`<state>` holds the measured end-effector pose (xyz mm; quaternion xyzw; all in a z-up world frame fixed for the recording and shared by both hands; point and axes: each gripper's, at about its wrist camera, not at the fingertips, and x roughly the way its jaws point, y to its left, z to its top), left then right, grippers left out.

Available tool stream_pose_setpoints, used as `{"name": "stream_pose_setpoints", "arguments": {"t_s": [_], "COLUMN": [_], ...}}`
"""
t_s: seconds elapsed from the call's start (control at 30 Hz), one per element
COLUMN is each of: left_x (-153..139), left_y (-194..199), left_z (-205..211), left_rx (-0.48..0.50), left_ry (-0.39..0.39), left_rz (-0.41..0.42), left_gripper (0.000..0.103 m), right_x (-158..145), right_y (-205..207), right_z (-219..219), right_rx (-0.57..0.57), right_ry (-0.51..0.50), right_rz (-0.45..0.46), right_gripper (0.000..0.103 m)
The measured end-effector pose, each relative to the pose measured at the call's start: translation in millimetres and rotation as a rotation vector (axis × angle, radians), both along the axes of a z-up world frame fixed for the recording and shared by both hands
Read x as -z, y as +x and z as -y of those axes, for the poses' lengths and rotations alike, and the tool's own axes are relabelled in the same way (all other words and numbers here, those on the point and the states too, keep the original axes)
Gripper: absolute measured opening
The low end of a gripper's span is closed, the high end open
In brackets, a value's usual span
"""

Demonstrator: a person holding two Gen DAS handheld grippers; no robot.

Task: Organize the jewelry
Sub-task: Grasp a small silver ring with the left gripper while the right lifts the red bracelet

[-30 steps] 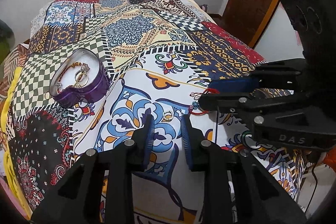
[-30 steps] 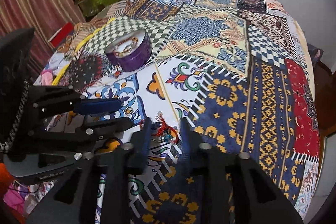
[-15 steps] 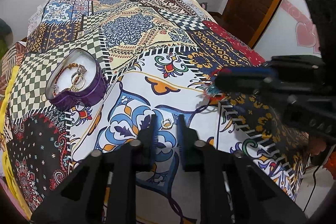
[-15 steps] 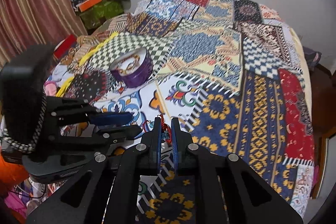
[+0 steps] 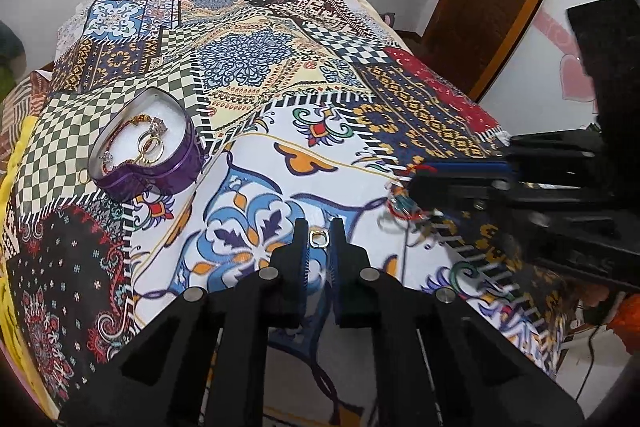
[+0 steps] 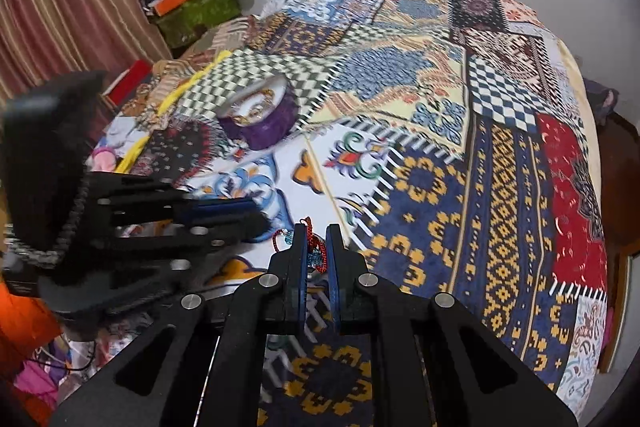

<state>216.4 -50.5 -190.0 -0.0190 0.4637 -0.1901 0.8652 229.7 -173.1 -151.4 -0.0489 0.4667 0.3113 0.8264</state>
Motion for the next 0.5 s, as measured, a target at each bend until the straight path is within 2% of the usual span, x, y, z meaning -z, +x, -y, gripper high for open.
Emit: {"name": "stream_pose_setpoints", "arguments": {"t_s": [0.1, 0.2, 0.23, 0.3, 0.4, 0.5], "left_x": [-4, -7, -8, -9, -8, -6], "left_y": [-7, -13, -14, -16, -16, -15], "left_z": [2, 4, 5, 6, 7, 9], "left_rx": [0.011, 0.020, 0.022, 0.025, 0.034, 0.039], "left_ry": [0.000, 0.003, 0.002, -0.003, -0.013, -0.010], "left_rz": [0.008, 0.024, 0.026, 0.025, 0.018, 0.008], "left_gripper": [0.008, 0.008, 0.008, 0.008, 0.008, 0.008], "right_x": [0, 1, 1, -1, 2, 6], "right_y": [3, 9, 11, 8, 8, 5], "right_z": [6, 11, 11, 6, 5, -1], "right_rx": [0.033, 0.004, 0.012, 0.037, 0.016, 0.019], "right_ry": [0.004, 0.119, 0.123, 0.035, 0.057, -0.012], "right_rz": [0.004, -0.090, -0.095, -0.022, -0.047, -0.011], "right_gripper": [0.008, 0.008, 0.008, 0.008, 0.008, 0.008]}}
